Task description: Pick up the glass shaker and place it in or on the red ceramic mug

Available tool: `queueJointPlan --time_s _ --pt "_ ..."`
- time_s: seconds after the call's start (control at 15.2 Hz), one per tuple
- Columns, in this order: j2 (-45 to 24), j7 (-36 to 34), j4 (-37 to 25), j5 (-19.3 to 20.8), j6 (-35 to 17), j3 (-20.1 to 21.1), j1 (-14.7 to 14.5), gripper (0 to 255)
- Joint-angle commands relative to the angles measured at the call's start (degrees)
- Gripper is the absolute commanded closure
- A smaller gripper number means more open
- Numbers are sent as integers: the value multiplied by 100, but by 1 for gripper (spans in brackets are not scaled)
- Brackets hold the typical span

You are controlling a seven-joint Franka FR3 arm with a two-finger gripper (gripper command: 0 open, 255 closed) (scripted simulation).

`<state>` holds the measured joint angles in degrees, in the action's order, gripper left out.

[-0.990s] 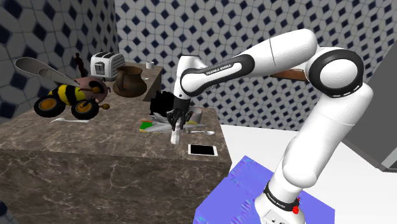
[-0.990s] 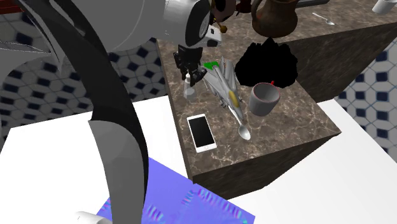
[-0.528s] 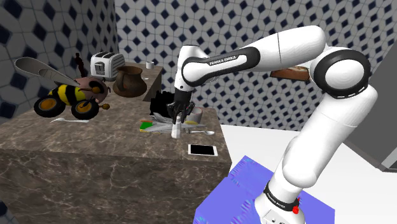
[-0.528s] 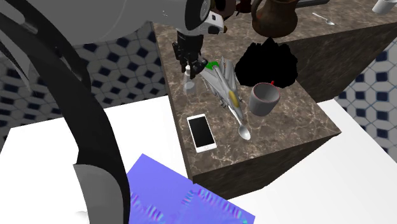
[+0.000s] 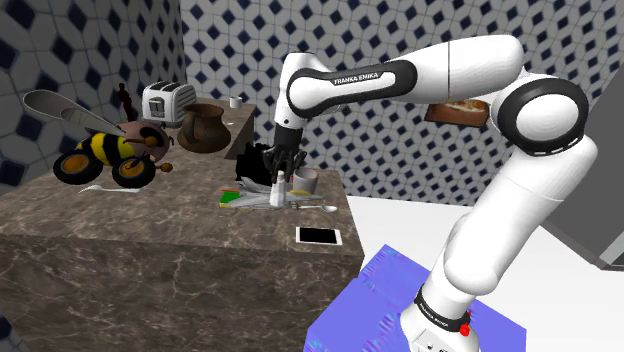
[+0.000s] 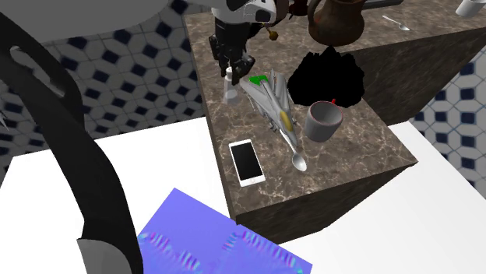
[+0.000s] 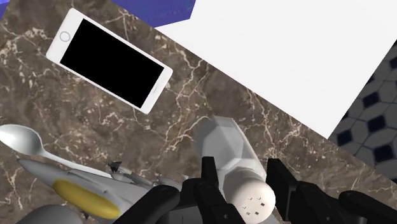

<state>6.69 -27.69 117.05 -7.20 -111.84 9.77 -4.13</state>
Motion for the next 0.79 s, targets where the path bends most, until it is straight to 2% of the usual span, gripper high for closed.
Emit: queueJointPlan --time_s 0.0,0.4,0.73 --pt "38 -10 -124 2 164 -6 4 255" --pt "81 -44 -507 13 588 -18 11 255" --pt "-250 554 -1006 90 824 -370 304 255"
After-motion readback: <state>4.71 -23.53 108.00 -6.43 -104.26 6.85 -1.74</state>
